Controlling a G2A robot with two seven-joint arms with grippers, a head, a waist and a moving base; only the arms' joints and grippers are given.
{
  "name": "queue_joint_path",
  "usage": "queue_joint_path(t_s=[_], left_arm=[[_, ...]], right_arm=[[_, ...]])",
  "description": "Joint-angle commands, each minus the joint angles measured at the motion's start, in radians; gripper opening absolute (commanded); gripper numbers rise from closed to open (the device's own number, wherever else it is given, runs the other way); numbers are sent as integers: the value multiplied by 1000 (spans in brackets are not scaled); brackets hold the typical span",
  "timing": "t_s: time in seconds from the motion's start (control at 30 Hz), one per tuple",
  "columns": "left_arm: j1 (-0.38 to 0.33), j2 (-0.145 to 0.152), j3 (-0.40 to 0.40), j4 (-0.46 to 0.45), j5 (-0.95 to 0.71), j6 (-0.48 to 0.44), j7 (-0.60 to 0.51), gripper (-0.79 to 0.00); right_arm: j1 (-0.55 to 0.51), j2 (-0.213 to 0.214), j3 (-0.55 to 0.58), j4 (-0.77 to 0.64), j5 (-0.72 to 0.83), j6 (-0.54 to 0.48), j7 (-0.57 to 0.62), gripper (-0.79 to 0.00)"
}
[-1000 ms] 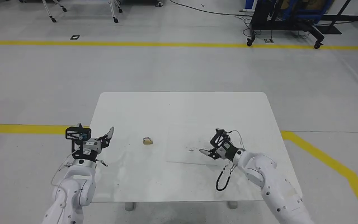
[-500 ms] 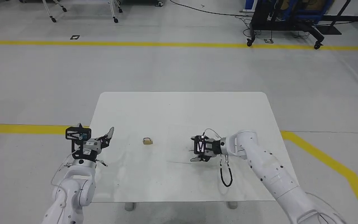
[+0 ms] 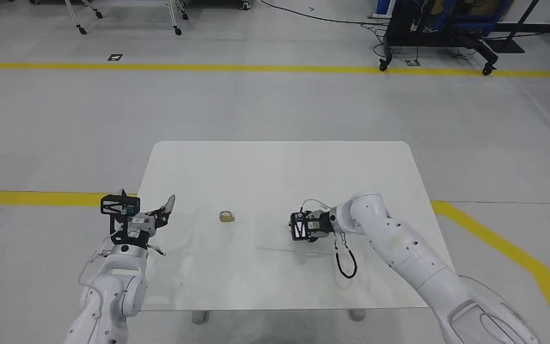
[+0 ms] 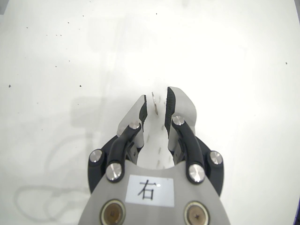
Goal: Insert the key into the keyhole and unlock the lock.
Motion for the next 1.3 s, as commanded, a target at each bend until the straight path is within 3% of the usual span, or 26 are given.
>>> queue_joint_path(t_s=[0.0, 0.27, 0.5, 0.73, 0.87, 1.27], left_arm=[[0, 0, 0, 0, 0, 0, 0, 0], [0, 0, 0, 0, 0, 0, 0, 0], [0, 0, 0, 0, 0, 0, 0, 0], [0, 0, 0, 0, 0, 0, 0, 0], [0, 0, 0, 0, 0, 0, 0, 0], [0, 0, 0, 0, 0, 0, 0, 0]], right_arm=[[10, -3, -7, 4, 3, -5, -8, -785], [9, 11, -3, -23, -17, -10, -79, -785], [-53, 51, 78, -92, -3, 1, -187, -785], [-173, 93, 243, -83, 251, -16, -426, -785], [-244, 120, 265, -96, 411, -16, -547, -785], [-260, 132, 262, -97, 454, -16, -559, -785]])
